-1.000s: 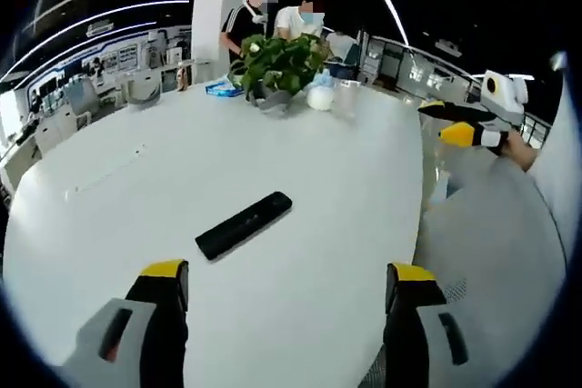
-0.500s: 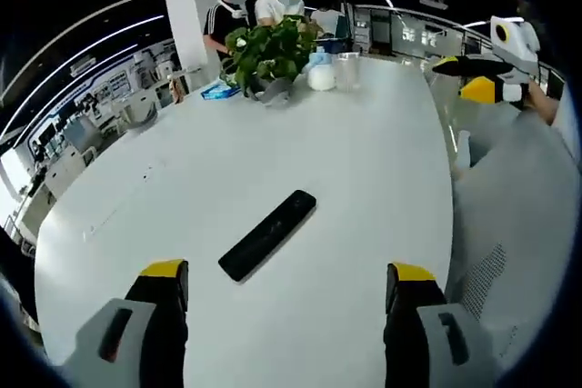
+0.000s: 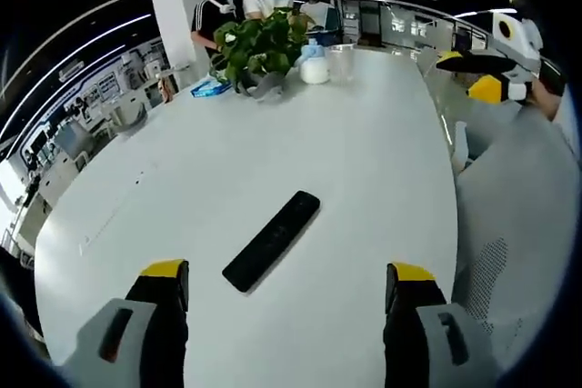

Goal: Press the specified remote control buttons in sequence, fully releasing each button before pressing the next.

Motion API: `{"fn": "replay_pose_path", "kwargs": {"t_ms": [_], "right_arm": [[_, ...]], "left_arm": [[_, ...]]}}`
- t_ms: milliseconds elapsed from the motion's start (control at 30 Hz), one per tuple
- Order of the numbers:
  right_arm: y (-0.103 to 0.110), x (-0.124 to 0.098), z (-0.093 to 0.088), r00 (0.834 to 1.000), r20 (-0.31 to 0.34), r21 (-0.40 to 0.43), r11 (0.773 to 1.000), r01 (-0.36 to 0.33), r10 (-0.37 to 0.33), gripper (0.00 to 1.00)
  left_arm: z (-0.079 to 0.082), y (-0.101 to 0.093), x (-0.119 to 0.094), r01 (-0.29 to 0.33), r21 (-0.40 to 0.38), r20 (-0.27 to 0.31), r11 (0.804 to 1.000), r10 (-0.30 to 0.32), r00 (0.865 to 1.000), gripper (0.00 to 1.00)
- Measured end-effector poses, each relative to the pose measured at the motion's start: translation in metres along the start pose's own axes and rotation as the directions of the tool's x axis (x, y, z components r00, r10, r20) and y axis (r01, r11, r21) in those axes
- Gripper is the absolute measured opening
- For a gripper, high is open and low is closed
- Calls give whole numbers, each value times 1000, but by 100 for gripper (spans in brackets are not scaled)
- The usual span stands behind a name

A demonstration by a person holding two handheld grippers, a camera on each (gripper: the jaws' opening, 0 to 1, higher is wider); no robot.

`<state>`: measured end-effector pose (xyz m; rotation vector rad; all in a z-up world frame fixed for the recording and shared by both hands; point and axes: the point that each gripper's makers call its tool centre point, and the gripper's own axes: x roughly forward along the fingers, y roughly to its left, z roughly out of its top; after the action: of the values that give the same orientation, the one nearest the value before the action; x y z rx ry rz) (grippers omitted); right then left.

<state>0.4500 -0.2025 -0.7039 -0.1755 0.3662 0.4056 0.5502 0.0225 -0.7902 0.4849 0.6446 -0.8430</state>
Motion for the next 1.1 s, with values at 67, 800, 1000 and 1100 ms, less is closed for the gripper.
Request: {"fn": "replay_pose_path", "kwargs": {"t_ms": [67, 800, 1000, 1100], "right_arm": [[-1, 0, 0, 1000, -1, -1, 1000, 4, -4, 49], [-2, 1, -5, 1000, -24, 6, 1000, 7, -7, 49], [0, 2, -7, 999, -41, -13, 1000, -2, 2, 49], [0, 2, -8, 999, -46, -16, 1000, 0, -1, 49]], "left_arm": [[-1, 2, 4, 0, 4, -9, 1000, 0, 1000, 87], [2, 16, 39, 68, 14, -88, 998, -67, 994, 83], [5, 19, 49, 77, 34, -110, 996, -72, 991, 82], [0, 19, 53, 86, 49, -140, 995, -78, 987, 82]]}}
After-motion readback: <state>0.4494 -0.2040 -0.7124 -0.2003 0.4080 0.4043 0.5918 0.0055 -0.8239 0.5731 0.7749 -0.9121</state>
